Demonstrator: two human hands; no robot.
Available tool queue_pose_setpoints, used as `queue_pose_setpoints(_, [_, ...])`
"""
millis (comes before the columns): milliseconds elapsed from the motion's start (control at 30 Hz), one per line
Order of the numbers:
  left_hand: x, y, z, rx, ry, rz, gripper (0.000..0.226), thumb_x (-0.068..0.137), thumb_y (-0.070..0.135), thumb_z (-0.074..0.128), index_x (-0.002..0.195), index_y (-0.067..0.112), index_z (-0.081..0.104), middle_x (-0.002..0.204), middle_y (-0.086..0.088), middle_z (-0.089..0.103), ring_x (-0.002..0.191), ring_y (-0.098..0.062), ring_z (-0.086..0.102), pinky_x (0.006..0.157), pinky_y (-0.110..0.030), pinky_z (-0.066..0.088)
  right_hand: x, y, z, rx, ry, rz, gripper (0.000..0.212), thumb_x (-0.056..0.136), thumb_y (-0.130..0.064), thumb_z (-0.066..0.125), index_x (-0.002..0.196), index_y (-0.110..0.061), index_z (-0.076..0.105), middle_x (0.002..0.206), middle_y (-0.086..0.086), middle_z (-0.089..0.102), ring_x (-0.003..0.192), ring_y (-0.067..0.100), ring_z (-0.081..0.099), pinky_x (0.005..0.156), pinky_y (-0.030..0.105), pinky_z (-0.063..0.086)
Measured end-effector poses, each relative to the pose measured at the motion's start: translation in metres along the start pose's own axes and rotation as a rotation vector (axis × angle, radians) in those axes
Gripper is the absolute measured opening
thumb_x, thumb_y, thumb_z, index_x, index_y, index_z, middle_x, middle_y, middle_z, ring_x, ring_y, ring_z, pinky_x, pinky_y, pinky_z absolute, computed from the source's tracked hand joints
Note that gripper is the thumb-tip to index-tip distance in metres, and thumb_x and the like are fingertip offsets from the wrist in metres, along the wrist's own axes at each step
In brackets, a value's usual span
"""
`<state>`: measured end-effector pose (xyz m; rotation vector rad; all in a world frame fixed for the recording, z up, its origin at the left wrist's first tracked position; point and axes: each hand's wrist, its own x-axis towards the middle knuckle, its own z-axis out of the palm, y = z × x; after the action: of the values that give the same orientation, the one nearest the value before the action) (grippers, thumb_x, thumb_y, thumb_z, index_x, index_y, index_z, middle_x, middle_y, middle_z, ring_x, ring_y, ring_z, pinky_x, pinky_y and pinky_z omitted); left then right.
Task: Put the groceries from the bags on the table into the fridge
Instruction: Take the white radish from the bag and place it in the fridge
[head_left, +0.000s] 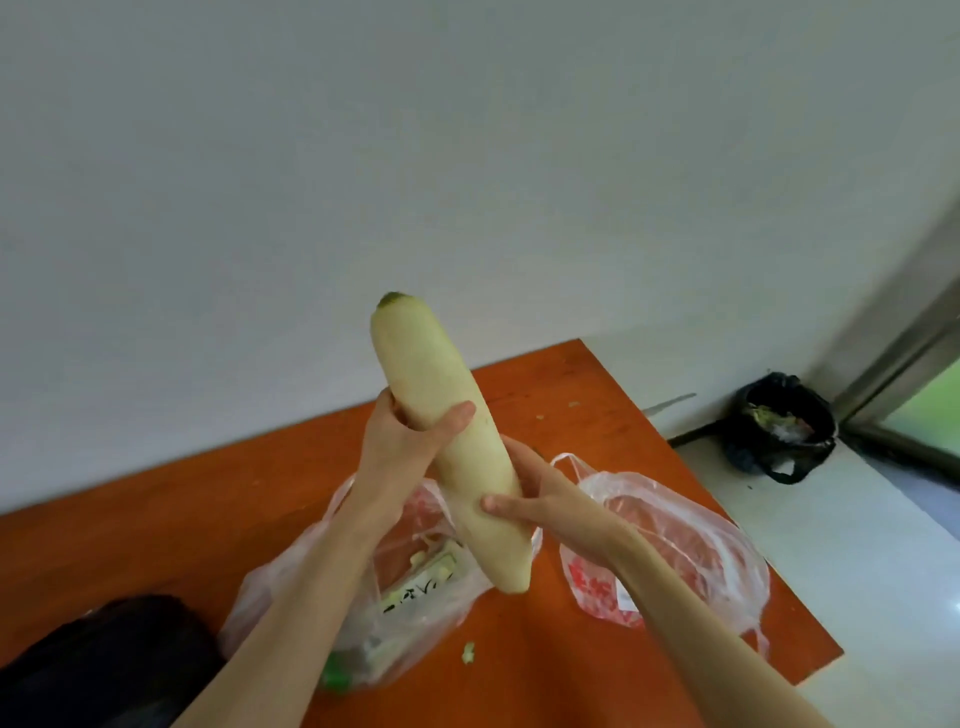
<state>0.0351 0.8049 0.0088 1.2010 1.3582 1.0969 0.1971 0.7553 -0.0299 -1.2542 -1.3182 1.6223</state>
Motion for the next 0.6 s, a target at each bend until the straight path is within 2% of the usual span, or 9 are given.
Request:
queue_pose_setpoints(67, [-0.005, 0.004, 0.007, -0.06, -0.051, -0.011, 0.066, 0.061, 0.033, 0.083, 0.117, 0.015, 0.052, 0.105, 0.003, 0.064, 0.098, -0.016, 0.063, 0.083, -0.037, 0.053, -0.018, 0.001, 0.002, -0.041, 0.099, 0.025, 0.07, 0.072, -0.037, 0.075, 0.133, -0.032, 0.041, 0.123, -0.006, 0.057, 0.108, 0.013, 0.06, 0.092, 0.038, 0.052])
queue_pose_setpoints(133, [-0.013, 0.005, 0.017, -0.09, -0.111, -0.026, 0.056, 0.071, 0.029, 0.076, 0.118, 0.012, 0.051, 0.106, 0.001, 0.063, 0.097, -0.016, 0.062, 0.08, -0.034, 0.053, -0.038, 0.005, 0.003, -0.06, 0.227, 0.035, 0.067, 0.07, -0.044, 0.074, 0.128, -0.029, 0.045, 0.117, -0.006, 0.059, 0.103, 0.015, 0.062, 0.088, 0.039, 0.054])
queue_pose_setpoints(200, [-0.026, 0.001, 0.029, -0.087, -0.176, -0.024, 0.058, 0.073, 0.03, 0.074, 0.122, 0.01, 0.049, 0.109, -0.002, 0.062, 0.095, -0.016, 0.062, 0.077, -0.031, 0.053, -0.063, 0.012, 0.004, -0.088, 0.322, 0.063, 0.055, 0.075, -0.044, 0.071, 0.121, -0.031, 0.044, 0.113, -0.008, 0.058, 0.101, 0.012, 0.062, 0.086, 0.034, 0.055])
queue_pose_setpoints(300, [-0.053, -0.01, 0.051, -0.062, -0.324, -0.002, 0.064, 0.071, 0.032, 0.075, 0.125, 0.012, 0.047, 0.108, 0.0, 0.062, 0.094, -0.015, 0.062, 0.071, -0.026, 0.052, -0.103, 0.032, 0.009, -0.11, 0.424, 0.122, 0.055, 0.076, -0.046, 0.069, 0.123, -0.031, 0.044, 0.116, -0.006, 0.058, 0.102, 0.012, 0.06, 0.09, 0.036, 0.054])
queue_pose_setpoints(400, [-0.085, -0.019, 0.079, -0.054, -0.507, -0.046, 0.076, 0.061, 0.042, 0.08, 0.123, 0.014, 0.047, 0.11, -0.001, 0.063, 0.098, -0.018, 0.063, 0.081, -0.037, 0.055, -0.151, 0.05, 0.016, -0.05, 0.588, 0.176, 0.052, 0.077, -0.045, 0.069, 0.12, -0.035, 0.043, 0.114, -0.007, 0.057, 0.102, 0.011, 0.058, 0.087, 0.031, 0.054])
queue_pose_setpoints(467, [-0.11, -0.02, 0.103, -0.046, -0.61, -0.071, 0.073, 0.063, 0.042, 0.079, 0.122, 0.012, 0.047, 0.113, -0.004, 0.063, 0.1, -0.02, 0.063, 0.088, -0.043, 0.053, -0.189, 0.054, 0.017, -0.017, 0.714, 0.188, 0.05, 0.077, -0.043, 0.07, 0.12, -0.035, 0.044, 0.112, -0.006, 0.057, 0.101, 0.012, 0.059, 0.083, 0.03, 0.055])
queue_pose_setpoints(533, [-0.14, -0.019, 0.129, -0.077, -0.71, -0.085, 0.067, 0.068, 0.038, 0.075, 0.122, 0.011, 0.047, 0.114, -0.007, 0.063, 0.101, -0.021, 0.062, 0.087, -0.042, 0.053, -0.233, 0.054, 0.015, -0.039, 0.84, 0.194, 0.049, 0.079, -0.04, 0.069, 0.121, -0.031, 0.046, 0.111, -0.004, 0.057, 0.099, 0.013, 0.059, 0.08, 0.028, 0.055])
queue_pose_setpoints(600, [-0.177, -0.016, 0.153, -0.109, -0.805, -0.104, 0.056, 0.072, 0.034, 0.073, 0.118, 0.015, 0.047, 0.112, -0.005, 0.062, 0.099, -0.019, 0.062, 0.079, -0.037, 0.055, -0.281, 0.054, 0.013, -0.065, 0.959, 0.211, 0.052, 0.079, -0.039, 0.069, 0.125, -0.026, 0.047, 0.113, -0.002, 0.058, 0.098, 0.013, 0.058, 0.079, 0.026, 0.052])
